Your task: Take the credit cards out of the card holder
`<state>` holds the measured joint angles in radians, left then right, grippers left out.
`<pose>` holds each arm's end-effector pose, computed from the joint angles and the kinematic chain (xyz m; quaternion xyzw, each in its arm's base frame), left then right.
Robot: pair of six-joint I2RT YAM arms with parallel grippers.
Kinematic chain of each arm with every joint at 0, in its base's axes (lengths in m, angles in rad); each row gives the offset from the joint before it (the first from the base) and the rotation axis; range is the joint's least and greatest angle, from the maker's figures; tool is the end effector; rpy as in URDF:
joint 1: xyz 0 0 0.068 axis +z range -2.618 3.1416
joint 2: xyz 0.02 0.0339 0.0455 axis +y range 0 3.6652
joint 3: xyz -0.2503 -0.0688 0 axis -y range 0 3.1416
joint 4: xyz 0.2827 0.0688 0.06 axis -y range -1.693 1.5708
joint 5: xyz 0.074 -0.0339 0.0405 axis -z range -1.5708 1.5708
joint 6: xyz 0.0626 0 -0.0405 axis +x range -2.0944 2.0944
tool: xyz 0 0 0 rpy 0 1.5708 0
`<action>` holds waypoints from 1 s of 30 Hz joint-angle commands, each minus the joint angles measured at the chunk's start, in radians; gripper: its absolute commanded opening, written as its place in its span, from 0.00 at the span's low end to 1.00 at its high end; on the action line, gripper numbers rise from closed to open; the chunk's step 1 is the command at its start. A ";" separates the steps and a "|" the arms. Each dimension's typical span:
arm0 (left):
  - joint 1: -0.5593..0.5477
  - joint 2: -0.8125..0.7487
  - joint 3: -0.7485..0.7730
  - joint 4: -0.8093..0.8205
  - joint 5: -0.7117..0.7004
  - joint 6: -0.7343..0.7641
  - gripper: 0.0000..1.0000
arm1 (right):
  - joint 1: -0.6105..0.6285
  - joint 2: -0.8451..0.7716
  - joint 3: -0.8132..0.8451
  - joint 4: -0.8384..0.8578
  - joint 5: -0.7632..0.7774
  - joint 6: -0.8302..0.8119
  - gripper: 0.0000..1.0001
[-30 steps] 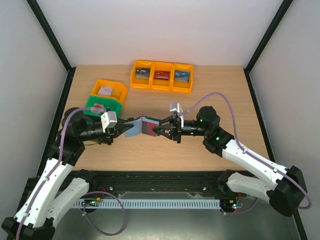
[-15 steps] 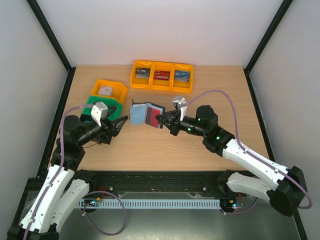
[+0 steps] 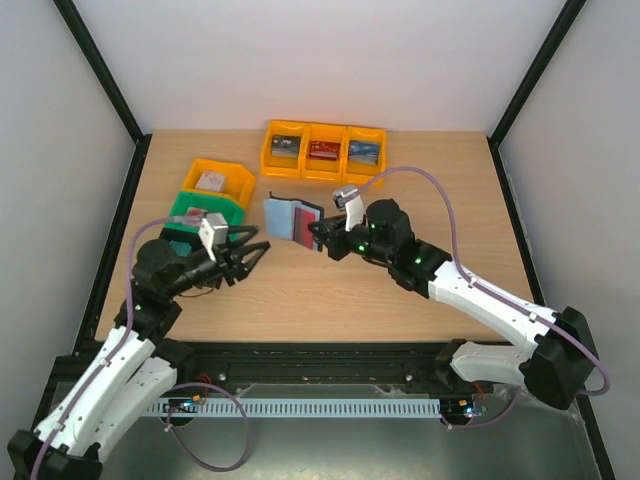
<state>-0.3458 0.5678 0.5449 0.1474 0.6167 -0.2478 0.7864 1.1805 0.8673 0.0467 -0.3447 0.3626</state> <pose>0.1920 -0.1076 0.3171 0.2581 0.6186 -0.4010 0.6244 0.2255 0.2559 0.2800 -0.2664 0.7436 0.4393 0.4278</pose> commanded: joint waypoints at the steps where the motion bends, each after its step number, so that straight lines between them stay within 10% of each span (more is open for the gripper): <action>1: -0.095 0.056 -0.030 0.091 0.089 -0.037 0.53 | 0.011 0.005 0.017 0.096 -0.186 -0.038 0.02; 17: -0.115 0.063 -0.068 0.120 0.096 -0.134 0.45 | 0.016 -0.083 -0.037 0.243 -0.626 -0.155 0.02; 30: -0.153 0.079 -0.071 0.223 0.236 -0.135 0.21 | 0.016 -0.009 -0.034 0.459 -0.635 -0.041 0.02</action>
<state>-0.4770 0.6254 0.4858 0.3222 0.7532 -0.3706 0.7799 1.1511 0.8055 0.3462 -0.9245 0.3019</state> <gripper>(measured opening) 0.283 0.051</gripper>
